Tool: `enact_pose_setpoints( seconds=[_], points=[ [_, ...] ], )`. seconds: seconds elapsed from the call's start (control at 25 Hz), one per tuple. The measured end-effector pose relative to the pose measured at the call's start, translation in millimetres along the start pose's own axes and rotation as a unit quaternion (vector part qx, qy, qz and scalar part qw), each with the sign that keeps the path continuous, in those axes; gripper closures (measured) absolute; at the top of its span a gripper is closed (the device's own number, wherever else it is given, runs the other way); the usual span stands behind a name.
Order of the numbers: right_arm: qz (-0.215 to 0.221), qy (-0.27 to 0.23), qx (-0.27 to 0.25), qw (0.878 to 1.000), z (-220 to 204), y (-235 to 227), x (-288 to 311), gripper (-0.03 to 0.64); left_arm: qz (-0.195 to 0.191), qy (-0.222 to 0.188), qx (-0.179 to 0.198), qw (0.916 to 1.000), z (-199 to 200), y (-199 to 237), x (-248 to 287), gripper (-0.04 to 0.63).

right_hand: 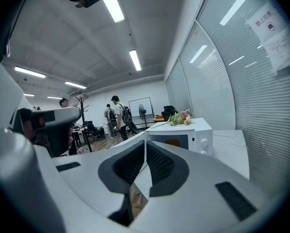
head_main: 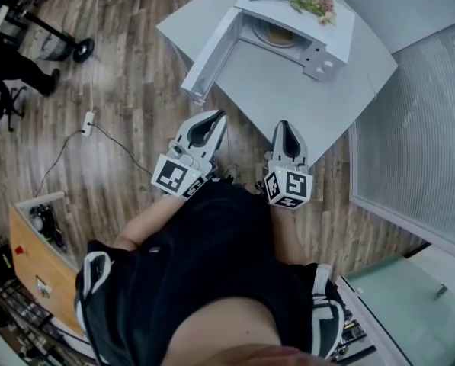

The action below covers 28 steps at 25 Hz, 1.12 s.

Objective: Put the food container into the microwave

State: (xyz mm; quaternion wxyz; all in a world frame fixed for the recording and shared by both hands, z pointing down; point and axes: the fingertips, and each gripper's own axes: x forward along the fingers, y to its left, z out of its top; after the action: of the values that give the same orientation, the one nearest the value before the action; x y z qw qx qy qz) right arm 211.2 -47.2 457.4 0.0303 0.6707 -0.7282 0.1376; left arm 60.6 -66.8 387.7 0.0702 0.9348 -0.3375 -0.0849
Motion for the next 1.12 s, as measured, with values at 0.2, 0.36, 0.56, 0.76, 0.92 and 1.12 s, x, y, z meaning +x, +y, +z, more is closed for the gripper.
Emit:
enact_pose_setpoints(
  seconds=[0.2,0.36,0.56,0.76,0.92,1.12],
  points=[
    [-0.013,0.0,-0.002,1.0,1,14,-4,0.58,-0.015,-0.003,-0.002,0.9999,4,6,-2,0.561],
    [-0.021,-0.003,-0.005,1.0,3,18,0,0.58,-0.022,0.0,-0.005,0.9997,2,13,0,0.561],
    [-0.026,-0.005,0.001,1.0,3,21,4,0.589,-0.028,-0.001,-0.011,0.9995,4,17,-1,0.561],
    [-0.028,-0.009,-0.001,1.0,5,26,7,0.589,-0.032,-0.001,-0.008,0.9995,4,21,-5,0.561],
    [-0.029,-0.007,-0.003,1.0,4,32,9,0.589,-0.032,-0.002,-0.012,0.9994,6,24,-8,0.561],
    [-0.032,-0.001,-0.006,0.999,-2,33,8,0.591,-0.035,-0.004,-0.014,0.9993,5,23,-11,0.561]
  ],
)
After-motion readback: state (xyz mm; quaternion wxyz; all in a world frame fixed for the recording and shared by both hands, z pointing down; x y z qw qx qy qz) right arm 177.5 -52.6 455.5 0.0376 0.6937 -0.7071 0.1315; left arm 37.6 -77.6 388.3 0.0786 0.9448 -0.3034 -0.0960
